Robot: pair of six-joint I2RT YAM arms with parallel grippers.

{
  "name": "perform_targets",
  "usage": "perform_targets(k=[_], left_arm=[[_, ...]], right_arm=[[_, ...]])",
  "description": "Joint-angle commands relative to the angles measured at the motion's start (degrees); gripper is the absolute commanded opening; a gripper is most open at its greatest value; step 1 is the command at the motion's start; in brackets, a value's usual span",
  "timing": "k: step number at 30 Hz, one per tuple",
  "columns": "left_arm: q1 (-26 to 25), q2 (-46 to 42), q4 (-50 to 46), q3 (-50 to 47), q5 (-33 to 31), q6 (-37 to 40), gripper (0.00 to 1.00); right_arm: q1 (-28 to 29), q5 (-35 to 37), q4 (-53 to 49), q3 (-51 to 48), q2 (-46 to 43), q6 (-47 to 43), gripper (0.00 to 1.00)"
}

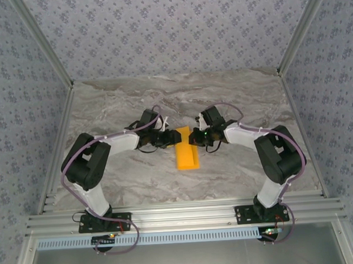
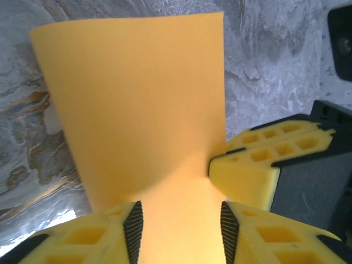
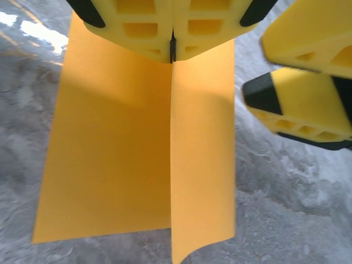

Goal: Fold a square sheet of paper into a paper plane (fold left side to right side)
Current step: First fold in half a square sheet of paper at the center of the table.

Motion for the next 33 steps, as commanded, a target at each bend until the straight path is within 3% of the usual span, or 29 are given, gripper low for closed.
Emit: perform_targets(k=[1,15,23,26,33], left_arm=[[-0.2,-3.11,-5.23,0.66,-3.31,2.44,0.49],[-2.3,2.15,-5.31,1.15,-7.66,-1.45,0.58],[-4.1,5.7,-7.56,3.37,-10.23,-1.76,0.53],[-4.93,6.44,-10.18,4.68,-11.92,-0.69,0.5],[-5.93,8.37,-13.67,6.44,-14.09,0.13,0.47]], right_arm=[[0.76,5.71,-6.77,2.9,1.9,-4.15,0.07],[1.4,8.7,-7.64,4.67,4.69,-4.09,0.1],[1.56,9.14,-7.87,4.73,4.38,-4.24,0.12],[1.57,9.74,-8.34,4.76,3.28,-4.35,0.18],[1.13,15.44,-10.77,3.99,-3.26,-5.2,0.42]])
